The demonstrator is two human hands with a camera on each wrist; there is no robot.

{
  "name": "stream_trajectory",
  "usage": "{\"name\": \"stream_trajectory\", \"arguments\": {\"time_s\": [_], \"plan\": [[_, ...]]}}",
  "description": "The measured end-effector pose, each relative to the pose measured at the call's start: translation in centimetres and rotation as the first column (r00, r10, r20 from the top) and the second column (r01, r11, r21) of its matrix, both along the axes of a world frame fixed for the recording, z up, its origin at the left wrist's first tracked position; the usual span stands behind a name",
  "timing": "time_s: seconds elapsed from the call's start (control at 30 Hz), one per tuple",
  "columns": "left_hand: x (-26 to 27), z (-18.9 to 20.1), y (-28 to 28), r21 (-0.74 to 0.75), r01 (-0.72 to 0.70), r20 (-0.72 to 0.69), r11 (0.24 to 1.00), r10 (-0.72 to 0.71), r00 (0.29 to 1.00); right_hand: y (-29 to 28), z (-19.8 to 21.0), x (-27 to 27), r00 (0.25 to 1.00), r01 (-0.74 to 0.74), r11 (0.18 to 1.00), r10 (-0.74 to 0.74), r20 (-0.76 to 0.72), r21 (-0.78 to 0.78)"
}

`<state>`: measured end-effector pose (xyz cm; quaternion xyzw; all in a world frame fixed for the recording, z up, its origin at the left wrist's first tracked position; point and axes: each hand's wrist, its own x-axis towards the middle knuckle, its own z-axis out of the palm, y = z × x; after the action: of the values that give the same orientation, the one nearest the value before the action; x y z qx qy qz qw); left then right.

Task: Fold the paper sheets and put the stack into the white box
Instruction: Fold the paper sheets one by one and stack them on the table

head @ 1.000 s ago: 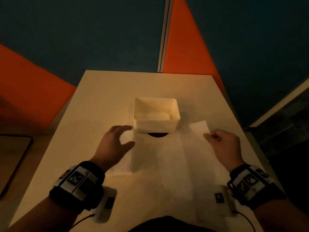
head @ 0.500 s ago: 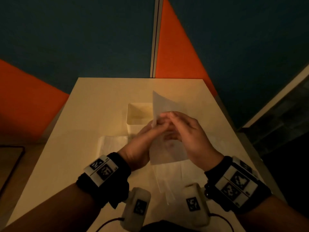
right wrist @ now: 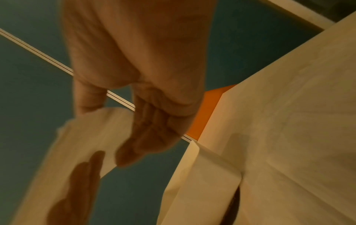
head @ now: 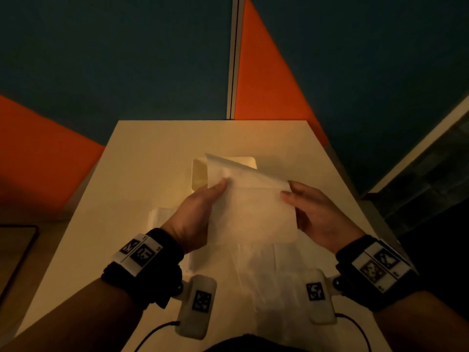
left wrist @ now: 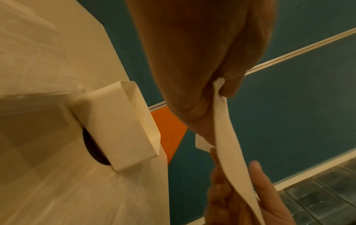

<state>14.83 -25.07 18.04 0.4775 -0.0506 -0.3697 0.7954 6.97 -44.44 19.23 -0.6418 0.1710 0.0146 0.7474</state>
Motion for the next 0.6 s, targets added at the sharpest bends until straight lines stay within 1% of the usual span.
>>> {"name": "stream_trajectory", "arguments": {"time_s": [0.07,0.2,0.27,0.33,0.43,0.5,0.6], "plan": [[-0.1,0.0,-0.1,0.039,0.012,0.039,0.999,-0.014,0.999,-0.1,0.0,0.3,0.999,0.014,1.000,-0.014,0.046,-0.012],[0.3,0.3,0.1,0.114,-0.011,0.173,0.993,-0.009,0.985,-0.7,0.3,0.8,0.989,0.107,0.994,-0.106,0.102,-0.005],[0.7,0.5,0.5,0.144,-0.011,0.205,0.990,-0.019,0.979,-1.1,0.5,0.8,0.985,0.130,0.991,-0.127,0.121,-0.014],[1.2,0.7,1.1,0.169,0.007,0.206,0.986,-0.043,0.978,-1.4,0.8,0.7,0.982,0.124,0.992,-0.122,0.147,-0.006],[2.1,0.8,1.9,0.165,0.083,0.183,0.983,-0.113,0.977,-1.6,1.3,0.7,0.976,0.102,0.995,-0.105,0.189,0.022],[2.5,1.3,2.4,0.150,0.166,0.173,0.975,-0.192,0.966,-1.9,1.7,0.7,0.979,0.082,0.996,-0.076,0.187,-0.028],[2.7,2.0,2.5,0.192,0.304,0.236,0.933,-0.345,0.908,-2.0,2.1,0.8,0.985,-0.008,0.992,0.029,0.169,-0.126]]}}
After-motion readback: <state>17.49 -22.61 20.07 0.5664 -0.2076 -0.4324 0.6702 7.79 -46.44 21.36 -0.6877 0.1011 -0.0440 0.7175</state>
